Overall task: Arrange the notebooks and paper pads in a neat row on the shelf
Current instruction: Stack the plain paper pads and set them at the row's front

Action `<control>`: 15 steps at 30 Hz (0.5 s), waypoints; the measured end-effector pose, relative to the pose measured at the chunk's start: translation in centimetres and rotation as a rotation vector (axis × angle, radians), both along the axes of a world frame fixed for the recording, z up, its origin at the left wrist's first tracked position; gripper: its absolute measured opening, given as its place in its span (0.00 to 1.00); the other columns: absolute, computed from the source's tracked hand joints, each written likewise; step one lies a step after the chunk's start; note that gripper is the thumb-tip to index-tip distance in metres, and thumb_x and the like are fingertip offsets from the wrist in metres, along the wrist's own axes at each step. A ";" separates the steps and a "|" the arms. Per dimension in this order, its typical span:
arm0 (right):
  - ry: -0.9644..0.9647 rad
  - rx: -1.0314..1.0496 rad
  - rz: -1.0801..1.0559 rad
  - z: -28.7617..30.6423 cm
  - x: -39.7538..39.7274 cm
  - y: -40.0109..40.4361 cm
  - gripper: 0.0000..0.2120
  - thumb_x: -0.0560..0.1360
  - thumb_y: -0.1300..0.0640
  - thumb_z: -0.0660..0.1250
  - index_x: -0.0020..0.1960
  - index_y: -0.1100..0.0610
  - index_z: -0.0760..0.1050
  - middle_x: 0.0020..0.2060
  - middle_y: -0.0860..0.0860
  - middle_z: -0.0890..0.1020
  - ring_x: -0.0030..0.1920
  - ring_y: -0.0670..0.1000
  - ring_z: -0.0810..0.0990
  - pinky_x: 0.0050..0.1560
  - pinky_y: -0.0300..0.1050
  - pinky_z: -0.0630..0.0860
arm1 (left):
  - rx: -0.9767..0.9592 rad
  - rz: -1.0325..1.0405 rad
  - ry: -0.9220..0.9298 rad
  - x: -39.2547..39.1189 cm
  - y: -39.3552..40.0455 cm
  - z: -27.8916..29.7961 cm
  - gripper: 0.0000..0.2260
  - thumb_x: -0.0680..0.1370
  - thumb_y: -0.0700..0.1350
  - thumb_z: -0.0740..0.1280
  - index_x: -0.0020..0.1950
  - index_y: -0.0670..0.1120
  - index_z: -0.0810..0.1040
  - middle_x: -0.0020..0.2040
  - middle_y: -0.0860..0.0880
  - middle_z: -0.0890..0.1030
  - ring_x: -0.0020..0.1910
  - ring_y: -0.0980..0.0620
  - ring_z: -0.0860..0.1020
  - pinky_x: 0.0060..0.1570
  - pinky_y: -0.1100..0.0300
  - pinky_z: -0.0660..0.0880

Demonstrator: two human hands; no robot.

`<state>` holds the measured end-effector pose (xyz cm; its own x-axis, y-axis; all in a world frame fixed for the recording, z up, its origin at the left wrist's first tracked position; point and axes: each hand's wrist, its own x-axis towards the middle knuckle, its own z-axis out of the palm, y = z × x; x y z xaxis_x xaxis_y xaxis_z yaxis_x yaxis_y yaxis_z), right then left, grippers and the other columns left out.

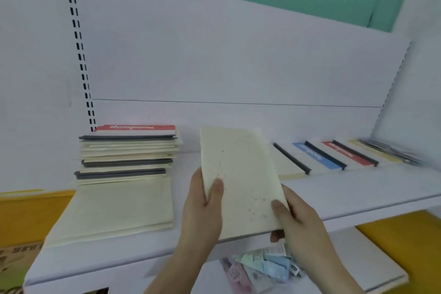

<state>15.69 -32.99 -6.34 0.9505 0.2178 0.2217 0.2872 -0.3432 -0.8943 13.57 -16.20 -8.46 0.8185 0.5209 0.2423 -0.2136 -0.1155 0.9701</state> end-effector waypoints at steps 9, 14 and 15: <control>-0.158 -0.217 -0.124 -1.0 11.2 -8.2 0.24 0.81 0.53 0.58 0.76 0.44 0.59 0.60 0.40 0.77 0.48 0.40 0.77 0.52 0.32 0.71 | 0.365 0.115 0.094 10.6 -7.6 0.4 0.20 0.83 0.46 0.58 0.75 0.55 0.63 0.60 0.54 0.79 0.50 0.55 0.78 0.48 0.61 0.77; -0.332 -0.405 -0.050 -0.9 19.2 -10.9 0.25 0.82 0.52 0.57 0.77 0.50 0.55 0.61 0.46 0.73 0.52 0.42 0.67 0.49 0.30 0.64 | 0.590 0.214 0.256 18.3 -9.5 0.0 0.20 0.83 0.49 0.58 0.75 0.50 0.63 0.51 0.51 0.72 0.44 0.53 0.72 0.43 0.59 0.69; -0.336 -0.435 -0.021 -0.9 20.8 -11.1 0.24 0.82 0.52 0.56 0.77 0.51 0.56 0.61 0.48 0.73 0.53 0.43 0.66 0.50 0.32 0.64 | 0.629 0.236 0.295 19.5 -9.6 -0.1 0.19 0.83 0.49 0.58 0.74 0.47 0.63 0.50 0.50 0.71 0.43 0.52 0.71 0.43 0.59 0.68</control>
<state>36.50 -44.09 -7.24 0.8479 0.3386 0.4079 0.5217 -0.6693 -0.5290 33.09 -25.82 -8.54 0.7789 0.5265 0.3406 0.1458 -0.6803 0.7182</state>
